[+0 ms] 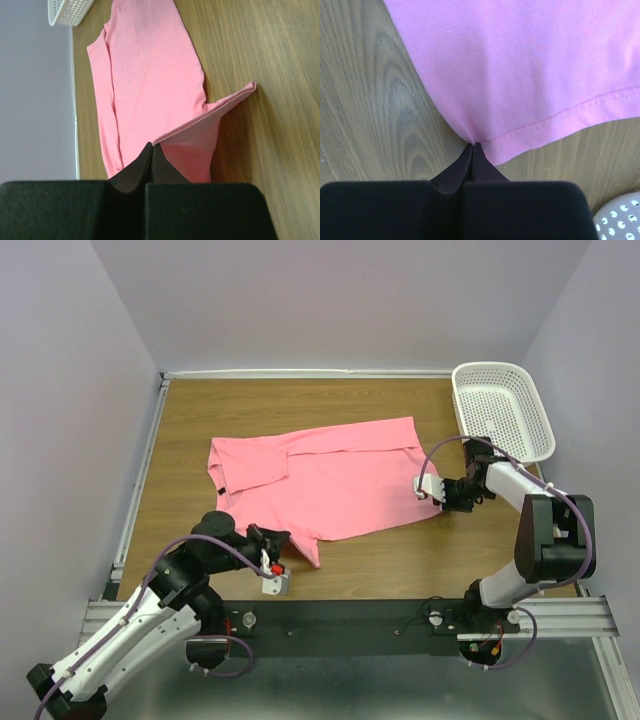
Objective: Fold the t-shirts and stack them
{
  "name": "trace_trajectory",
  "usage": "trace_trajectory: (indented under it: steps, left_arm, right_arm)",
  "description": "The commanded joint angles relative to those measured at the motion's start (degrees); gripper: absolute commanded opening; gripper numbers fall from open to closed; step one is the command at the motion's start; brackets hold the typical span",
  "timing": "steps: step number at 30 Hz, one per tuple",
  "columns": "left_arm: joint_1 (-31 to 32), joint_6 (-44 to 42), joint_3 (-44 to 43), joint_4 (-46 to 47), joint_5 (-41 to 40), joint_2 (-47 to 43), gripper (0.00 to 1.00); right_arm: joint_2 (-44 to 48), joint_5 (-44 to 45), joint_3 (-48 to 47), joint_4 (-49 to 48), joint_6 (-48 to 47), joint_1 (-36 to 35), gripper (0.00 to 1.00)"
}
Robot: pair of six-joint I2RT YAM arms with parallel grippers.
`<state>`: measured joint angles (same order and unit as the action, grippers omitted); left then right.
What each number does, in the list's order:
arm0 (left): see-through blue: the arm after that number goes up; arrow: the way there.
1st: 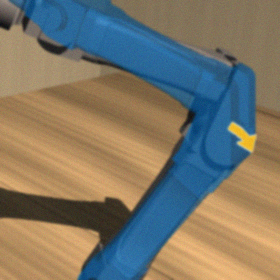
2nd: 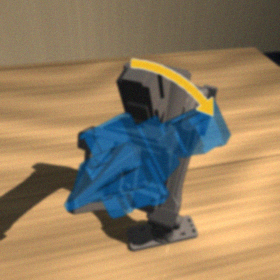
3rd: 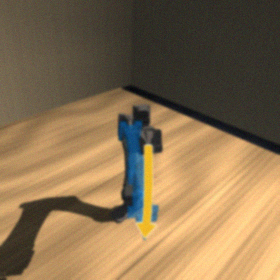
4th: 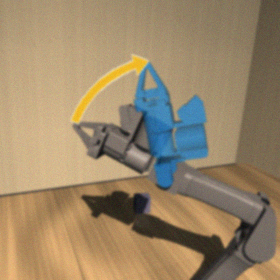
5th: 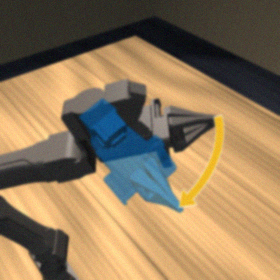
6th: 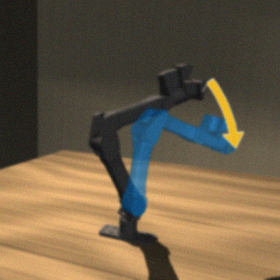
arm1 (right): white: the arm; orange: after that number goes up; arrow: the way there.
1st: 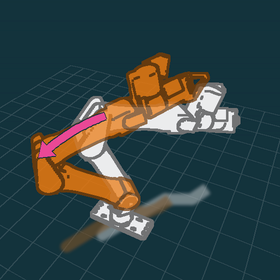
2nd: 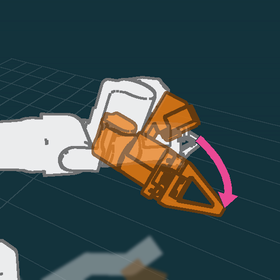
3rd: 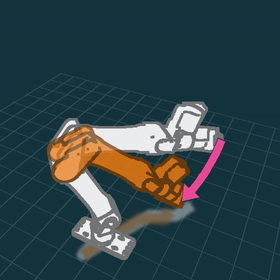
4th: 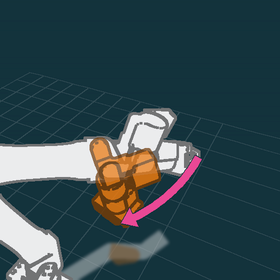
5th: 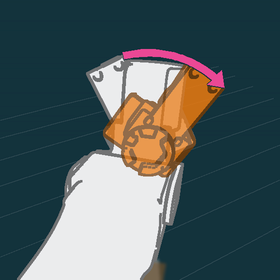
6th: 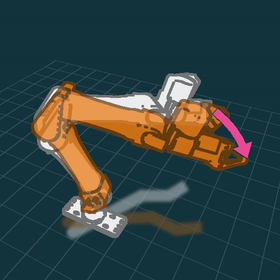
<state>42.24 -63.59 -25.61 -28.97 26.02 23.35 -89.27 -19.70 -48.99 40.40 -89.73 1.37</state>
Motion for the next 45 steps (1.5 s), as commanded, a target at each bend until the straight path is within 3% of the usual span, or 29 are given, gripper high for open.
trace_trajectory:
  steps: [1,16,45]
  left_arm:
    - [0.39,2.68,-1.2,2.08,-0.09,-0.77,0.0]
    - [0.3,7.51,-1.99,6.02,-4.13,-1.82,0.0]
    - [0.04,17.09,-0.23,23.07,-20.3,-0.59,0.0]
  right_arm:
    - [-2.48,1.96,-0.49,5.29,1.76,1.01,0.01]
    - [-4.15,-6.84,-12.17,9.17,8.25,1.36,0.01]
    - [-17.51,-11.06,-28.0,9.26,16.08,1.36,0.0]
